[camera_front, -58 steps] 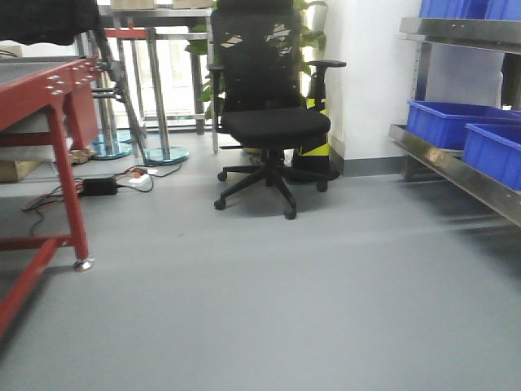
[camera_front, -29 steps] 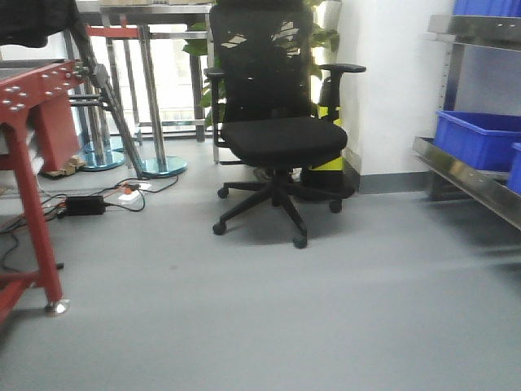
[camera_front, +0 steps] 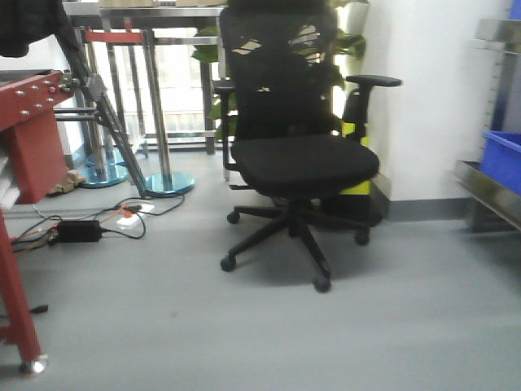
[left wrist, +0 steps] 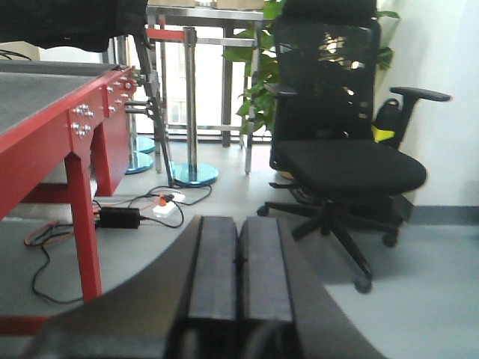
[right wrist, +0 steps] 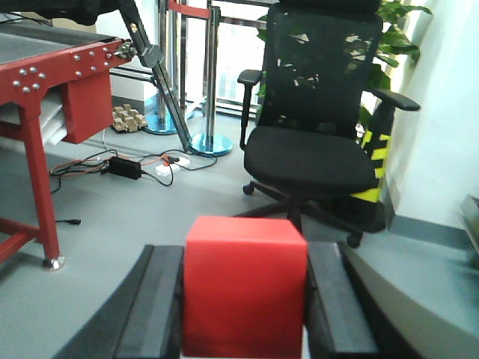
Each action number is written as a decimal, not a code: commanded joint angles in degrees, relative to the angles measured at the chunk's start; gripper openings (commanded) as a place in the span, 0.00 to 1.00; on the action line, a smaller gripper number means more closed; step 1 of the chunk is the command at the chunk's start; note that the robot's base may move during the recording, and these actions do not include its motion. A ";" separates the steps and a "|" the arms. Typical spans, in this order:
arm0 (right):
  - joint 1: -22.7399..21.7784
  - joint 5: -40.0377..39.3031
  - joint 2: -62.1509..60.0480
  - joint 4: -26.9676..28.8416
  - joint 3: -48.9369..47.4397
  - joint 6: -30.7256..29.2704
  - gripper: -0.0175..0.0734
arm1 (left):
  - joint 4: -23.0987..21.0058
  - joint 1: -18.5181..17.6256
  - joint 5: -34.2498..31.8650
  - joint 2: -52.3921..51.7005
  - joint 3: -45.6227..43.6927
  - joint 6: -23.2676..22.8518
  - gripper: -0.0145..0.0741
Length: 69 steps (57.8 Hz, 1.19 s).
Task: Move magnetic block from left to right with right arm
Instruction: 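Drive the base to the felt table near the cardboard boxes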
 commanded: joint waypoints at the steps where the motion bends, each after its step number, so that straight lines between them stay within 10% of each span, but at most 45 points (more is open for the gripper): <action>1: -0.31 -5.20 0.24 -1.12 -1.38 -0.46 0.41 | -0.26 -0.05 -5.13 -0.65 0.47 -0.40 0.02; 69: -0.31 -5.20 0.24 -1.12 -1.38 -0.46 0.41 | -0.26 -0.05 -5.13 -0.58 0.47 -0.40 0.02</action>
